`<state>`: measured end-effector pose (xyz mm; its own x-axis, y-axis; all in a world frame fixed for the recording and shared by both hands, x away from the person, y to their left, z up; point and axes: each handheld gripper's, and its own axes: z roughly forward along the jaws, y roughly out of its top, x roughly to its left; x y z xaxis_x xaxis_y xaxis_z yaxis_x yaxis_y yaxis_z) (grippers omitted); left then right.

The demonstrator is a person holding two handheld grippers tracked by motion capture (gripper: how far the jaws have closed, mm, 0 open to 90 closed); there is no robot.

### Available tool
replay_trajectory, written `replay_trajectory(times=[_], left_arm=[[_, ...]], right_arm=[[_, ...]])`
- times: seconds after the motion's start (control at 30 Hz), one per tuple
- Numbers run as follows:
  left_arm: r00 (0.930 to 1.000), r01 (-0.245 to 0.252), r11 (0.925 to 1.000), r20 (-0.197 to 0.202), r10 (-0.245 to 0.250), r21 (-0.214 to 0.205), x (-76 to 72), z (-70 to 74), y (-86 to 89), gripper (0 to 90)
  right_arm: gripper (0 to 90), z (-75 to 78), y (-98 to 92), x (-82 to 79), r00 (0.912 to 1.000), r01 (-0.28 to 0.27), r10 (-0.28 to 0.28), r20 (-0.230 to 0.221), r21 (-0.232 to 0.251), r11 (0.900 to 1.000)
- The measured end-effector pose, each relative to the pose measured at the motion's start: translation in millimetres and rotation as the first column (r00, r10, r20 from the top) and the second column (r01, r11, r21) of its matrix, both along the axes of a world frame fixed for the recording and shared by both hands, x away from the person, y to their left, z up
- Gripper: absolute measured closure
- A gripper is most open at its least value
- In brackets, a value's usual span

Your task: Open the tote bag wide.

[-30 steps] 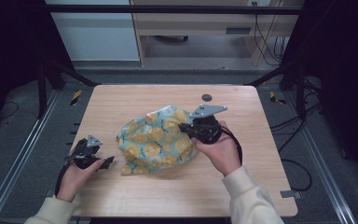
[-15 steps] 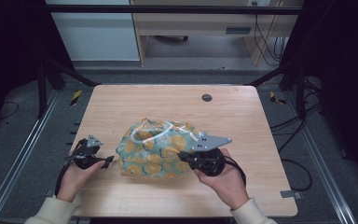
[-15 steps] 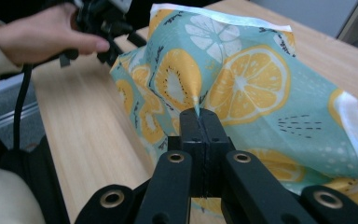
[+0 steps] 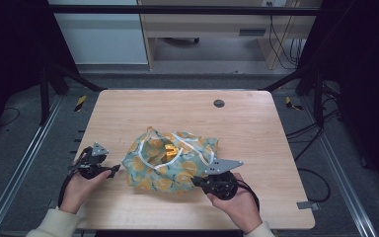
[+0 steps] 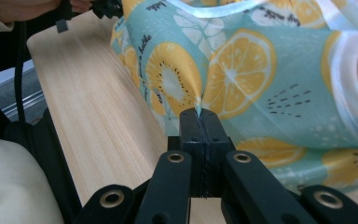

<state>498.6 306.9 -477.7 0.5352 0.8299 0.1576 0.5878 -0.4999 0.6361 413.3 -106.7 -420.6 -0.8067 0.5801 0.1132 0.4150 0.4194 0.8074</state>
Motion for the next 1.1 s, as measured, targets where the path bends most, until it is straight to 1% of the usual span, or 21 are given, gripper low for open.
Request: replay_trajectory(times=[0.07,0.13,0.2,0.27,0.4,0.57,0.67,0.7,0.73,0.77,0.83,0.87,0.9,1.0,1.03,1.07,1.1], left_arm=[[1.0,0.0,1.0,-0.001,0.0,0.0,-0.1,0.2,-0.1,30.8],[1.0,0.003,1.0,-0.004,-0.003,0.004,-0.2,-0.7,-1.0,31.4],[0.9999,0.006,0.9999,-0.011,-0.006,0.008,-0.1,-1.5,-1.6,31.7],[0.9999,0.007,0.9999,-0.011,-0.007,0.009,-0.1,-1.4,-1.7,32.2],[0.9999,0.007,0.9999,-0.014,-0.007,0.009,-0.1,-1.6,-1.3,32.5],[0.9998,0.01,0.9999,-0.017,-0.01,0.012,0.1,-1.9,-1.6,32.5],[0.9998,0.012,0.9999,-0.015,-0.012,0.011,0.1,-0.9,-2.0,32.4],[0.9998,0.012,0.9999,-0.015,-0.012,0.011,0.1,-0.9,-2.0,32.5],[0.9999,0.014,0.9998,-0.011,-0.013,0.015,-0.1,0.0,-2.2,32.5],[0.9998,0.019,0.9995,0.005,-0.019,0.026,-0.8,4.3,-2.9,32.4],[0.9994,0.026,0.9986,0.02,-0.027,0.045,-1.1,10.7,-5.1,32.2],[0.9993,0.031,0.9984,0.02,-0.032,0.047,-1.0,13.5,-5.8,32.1],[0.9989,0.041,0.9986,0.024,-0.041,0.034,-0.5,17.9,-7.6,32.2],[0.9977,0.06,0.9974,0.028,-0.061,0.04,1.4,32.1,-11.4,32.3],[0.9977,0.06,0.9974,0.028,-0.061,0.04,1.4,32.1,-11.4,32.3],[0.9967,0.071,0.9969,0.039,-0.072,0.035,3.9,44.3,-13.0,32.3],[0.9967,0.071,0.9969,0.039,-0.072,0.035,3.9,44.3,-13.0,32.2]], right_arm=[[88.6,-4.6,-1.6,0.7,0.9999,0.005,-0.006,-0.01,-0.013,0.9999],[80.8,-5.1,-2.7,1.2,0.9998,0.016,-0.016,-0.008,-0.016,0.9997],[72.8,-2.2,-4.1,1.1,0.999,0.043,-0.043,0.011,-0.012,0.999],[66.0,3.6,-6.5,1.4,0.9979,0.059,-0.059,0.028,-0.009,0.9982],[56.5,16.2,-10.5,3.3,0.9955,0.081,-0.08,0.051,-0.013,0.9967],[51.6,33.5,-13.4,10.2,0.9905,0.111,-0.109,0.084,-0.014,0.9938],[50.9,44.1,-10.7,21.8,0.9866,0.132,-0.13,0.099,-0.021,0.991],[50.9,44.1,-10.7,21.8,0.9866,0.132,-0.13,0.099,-0.021,0.991],[50.4,47.3,-9.1,26.9,0.9858,0.137,-0.134,0.102,-0.027,0.9902],[49.5,53.5,-5.3,38.2,0.9846,0.147,-0.143,0.101,-0.043,0.9881],[48.6,57.9,-0.4,51.2,0.9849,0.154,-0.149,0.089,-0.056,0.9865],[48.0,59.6,2.3,57.8,0.9849,0.158,-0.152,0.082,-0.062,0.9855],[47.6,60.7,4.4,62.6,0.985,0.159,-0.153,0.079,-0.071,0.9847],[45.6,61.7,13.3,82.5,0.9864,0.16,-0.155,0.054,-0.099,0.9822],[45.6,60.6,15.5,87.2,0.9854,0.168,-0.165,0.044,-0.105,0.9801],[45.6,58.8,17.0,91.2,0.9849,0.172,-0.169,0.036,-0.108,0.9792],[45.6,58.8,17.0,91.2,0.9849,0.172,-0.169,0.036,-0.108,0.9792]])
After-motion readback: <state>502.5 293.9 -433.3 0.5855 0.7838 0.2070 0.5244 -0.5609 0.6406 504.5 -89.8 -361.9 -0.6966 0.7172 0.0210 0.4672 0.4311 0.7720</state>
